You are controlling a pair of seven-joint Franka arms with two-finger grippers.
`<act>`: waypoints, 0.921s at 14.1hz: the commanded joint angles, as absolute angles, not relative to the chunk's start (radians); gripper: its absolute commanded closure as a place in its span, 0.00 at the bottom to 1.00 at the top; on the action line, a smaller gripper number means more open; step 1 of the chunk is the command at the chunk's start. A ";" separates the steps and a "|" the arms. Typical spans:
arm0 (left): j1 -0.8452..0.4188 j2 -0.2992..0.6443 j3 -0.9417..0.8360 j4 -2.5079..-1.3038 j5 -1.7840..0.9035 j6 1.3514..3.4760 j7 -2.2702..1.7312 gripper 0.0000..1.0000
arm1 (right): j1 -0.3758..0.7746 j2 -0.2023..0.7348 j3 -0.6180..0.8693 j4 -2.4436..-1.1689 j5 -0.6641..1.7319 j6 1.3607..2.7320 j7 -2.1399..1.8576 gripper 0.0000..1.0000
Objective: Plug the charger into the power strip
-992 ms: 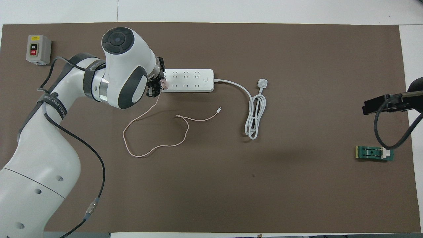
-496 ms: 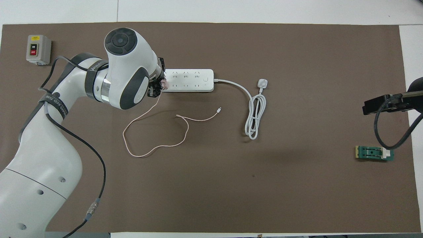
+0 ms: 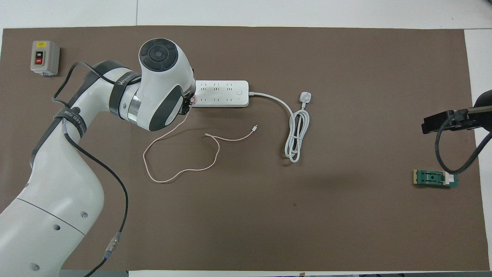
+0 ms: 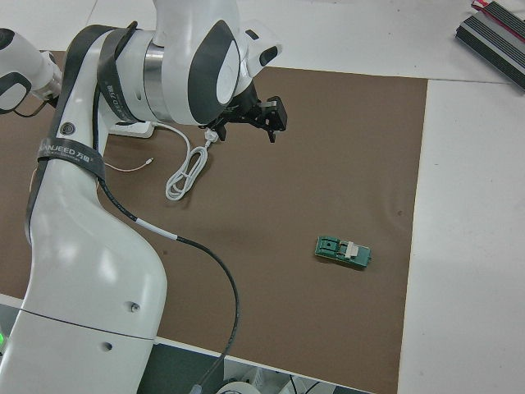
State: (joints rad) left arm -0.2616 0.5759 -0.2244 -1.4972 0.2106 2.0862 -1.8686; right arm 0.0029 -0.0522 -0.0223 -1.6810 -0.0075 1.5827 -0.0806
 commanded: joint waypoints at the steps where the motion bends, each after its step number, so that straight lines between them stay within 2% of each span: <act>1: -0.229 0.680 -0.213 -1.513 0.232 2.158 -1.859 1.00 | -0.012 -0.064 -0.009 -1.684 0.006 1.569 -0.066 0.00; 5: -0.150 0.681 -0.247 -1.509 0.153 2.158 -1.747 1.00 | -0.012 -0.064 -0.009 -1.684 0.006 1.569 -0.066 0.00; 8: -0.169 0.684 -0.239 -1.511 0.156 2.158 -1.763 1.00 | -0.012 -0.063 -0.009 -1.684 0.006 1.569 -0.066 0.00; 10: -0.227 0.678 -0.219 -1.513 0.179 2.151 -1.769 1.00 | -0.012 -0.064 -0.009 -1.684 0.006 1.569 -0.066 0.00; 13: -0.232 0.669 -0.206 -1.509 0.190 2.151 -1.764 1.00 | -0.012 -0.063 -0.009 -1.684 0.006 1.569 -0.066 0.00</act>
